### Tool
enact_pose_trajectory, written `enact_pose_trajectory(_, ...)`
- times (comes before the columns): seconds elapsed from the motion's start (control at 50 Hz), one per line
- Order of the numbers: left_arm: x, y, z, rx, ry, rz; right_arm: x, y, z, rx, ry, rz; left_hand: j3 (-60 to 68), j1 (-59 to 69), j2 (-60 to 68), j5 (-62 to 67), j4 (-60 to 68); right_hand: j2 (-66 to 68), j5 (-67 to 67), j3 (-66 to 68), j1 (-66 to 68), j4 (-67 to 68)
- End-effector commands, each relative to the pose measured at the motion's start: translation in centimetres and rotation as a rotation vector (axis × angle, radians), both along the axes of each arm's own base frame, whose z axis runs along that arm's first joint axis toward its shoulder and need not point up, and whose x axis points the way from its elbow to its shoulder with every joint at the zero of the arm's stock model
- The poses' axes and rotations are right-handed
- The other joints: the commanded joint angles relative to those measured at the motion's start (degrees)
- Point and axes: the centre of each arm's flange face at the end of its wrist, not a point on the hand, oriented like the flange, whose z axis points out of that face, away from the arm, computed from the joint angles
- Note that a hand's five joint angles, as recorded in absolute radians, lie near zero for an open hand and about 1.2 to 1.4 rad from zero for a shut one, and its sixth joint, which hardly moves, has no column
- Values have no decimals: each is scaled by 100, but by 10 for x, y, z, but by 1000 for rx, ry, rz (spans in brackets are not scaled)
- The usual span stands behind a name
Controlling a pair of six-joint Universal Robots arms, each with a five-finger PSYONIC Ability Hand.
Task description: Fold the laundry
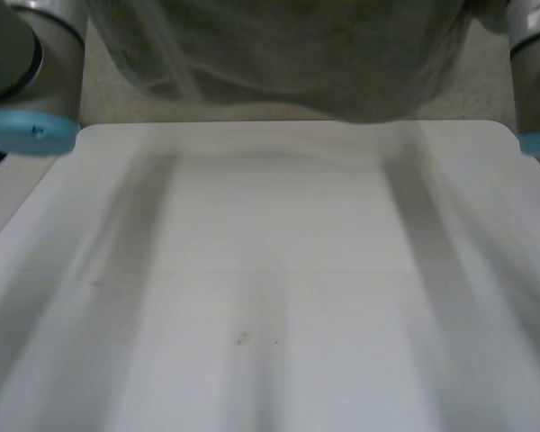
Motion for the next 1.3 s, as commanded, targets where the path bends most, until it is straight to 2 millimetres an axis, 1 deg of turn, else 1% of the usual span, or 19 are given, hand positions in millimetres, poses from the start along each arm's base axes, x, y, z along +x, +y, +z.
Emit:
enact_pose_trajectory(0.02,24,1,-114,357,-54,14,8,10,-93,353,158,144,1029,1162,1023,1042,1027,1254,1320,1177,2510,1153)
enact_pose_trajectory(0.06,27,5,-139,428,-71,13,10,15,-118,448,197,181,1029,1162,1023,1042,1027,1254,1320,1177,2510,1153)
enact_pose_trajectory(0.08,27,5,-140,429,-71,13,11,19,-143,537,227,203,1029,1162,1023,1042,1027,1254,1320,1177,2510,1153)
enact_pose_trajectory(0.1,29,10,-163,494,-92,15,10,23,-167,624,247,224,1029,1162,1023,1042,1027,1254,1320,1177,2510,1153)
enact_pose_trajectory(0.12,32,15,-183,548,-111,17,10,23,-167,625,248,224,1029,1162,1023,1042,1027,1254,1320,1177,2510,1153)
enact_pose_trajectory(0.14,32,15,-184,548,-111,17,7,26,-190,706,264,235,1029,1162,1023,1042,1027,1254,1320,1177,2510,1153)
enact_pose_trajectory(0.16,33,19,-204,592,-128,20,5,29,-209,771,278,245,1029,1162,1023,1042,1027,1254,1320,1177,2510,1153)
enact_pose_trajectory(0.22,40,23,-234,651,-146,35,4,32,-226,828,281,252,1029,1162,1023,1042,1027,1254,1320,1177,2510,1153)
enact_pose_trajectory(0.26,46,23,-243,672,-148,49,3,39,-251,914,290,262,1029,1162,1023,1042,1027,1254,1320,1177,2510,1153)
enact_pose_trajectory(0.32,53,27,-253,701,-153,62,2,44,-266,976,293,269,1029,1162,1023,1042,1027,1254,1320,1177,2510,1153)
enact_pose_trajectory(0.38,59,28,-255,715,-149,78,1,46,-272,1002,292,265,1029,1162,1023,1042,1027,1254,1320,1177,2510,1153)
enact_pose_trajectory(0.42,63,27,-255,717,-146,87,0,52,-277,1050,283,265,1029,1162,1023,1042,1027,-1397,-1330,-1474,-140,-1498)
enact_pose_trajectory(0.44,67,27,-252,712,-139,95,0,52,-277,1050,283,265,1029,1162,1023,1042,1027,-1415,-1349,-1492,-159,-1516)
enact_pose_trajectory(0.46,67,27,-252,712,-139,95,-2,53,-277,1073,259,262,1029,1162,1023,1042,1027,-2930,-2864,-3007,-1674,-3031)
enact_pose_trajectory(0.54,72,28,-240,687,-126,106,-10,50,-272,1149,79,223,1029,1162,1023,1042,1027,-4808,-4742,-4885,-3552,-4909)
enact_pose_trajectory(0.76,74,31,-220,641,-105,108,-46,49,-266,1300,-498,150,1029,1162,1023,1042,1027,-5132,-5066,-5209,-3876,-5234)
enact_pose_trajectory(0.84,75,30,-215,626,-99,112,-50,50,-269,1321,-557,147,1029,1162,1023,1042,1027,-5049,-4983,-5126,-3793,-5150)
enact_pose_trajectory(1.06,95,17,-206,604,-76,170,-42,42,-261,1264,-361,135,1029,1162,1023,1042,1027,-4193,-4126,-4269,-2936,-4294)
enact_pose_trajectory(1.3,103,10,-216,623,-74,191,-38,33,-280,1299,-134,74,1029,1162,1023,1042,1027,-3704,-3638,-3781,-2448,-3805)
